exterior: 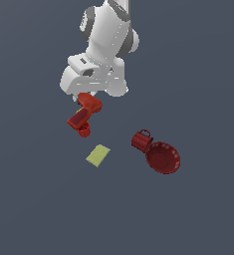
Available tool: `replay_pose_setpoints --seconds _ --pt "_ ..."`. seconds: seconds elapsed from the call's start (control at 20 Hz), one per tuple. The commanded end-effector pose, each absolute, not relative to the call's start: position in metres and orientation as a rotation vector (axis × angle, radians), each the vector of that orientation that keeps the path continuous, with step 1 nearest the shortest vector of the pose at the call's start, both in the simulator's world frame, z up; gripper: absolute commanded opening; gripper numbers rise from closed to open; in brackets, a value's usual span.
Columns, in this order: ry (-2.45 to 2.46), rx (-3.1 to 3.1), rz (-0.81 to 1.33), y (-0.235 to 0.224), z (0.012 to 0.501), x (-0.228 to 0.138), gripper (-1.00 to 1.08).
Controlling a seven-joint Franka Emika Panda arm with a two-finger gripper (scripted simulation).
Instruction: Pick up a designated object from a clutter of objects.
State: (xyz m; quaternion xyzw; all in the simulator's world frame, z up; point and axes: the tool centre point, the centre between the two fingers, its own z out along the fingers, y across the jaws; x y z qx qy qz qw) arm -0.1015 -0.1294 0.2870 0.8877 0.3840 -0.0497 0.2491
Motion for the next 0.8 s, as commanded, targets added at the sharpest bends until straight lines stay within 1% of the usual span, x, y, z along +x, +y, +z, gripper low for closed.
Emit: replay_pose_setpoints --seconds 0.0,0.4,0.75 --pt "1.045 2.418 -0.13 -0.136 0.308 -0.112 -1.0" --pt "1.044 2.417 -0.13 -0.154 0.362 -0.142 -1.0" --pt "1.042 2.415 -0.131 -0.164 0.392 -0.158 -1.0"
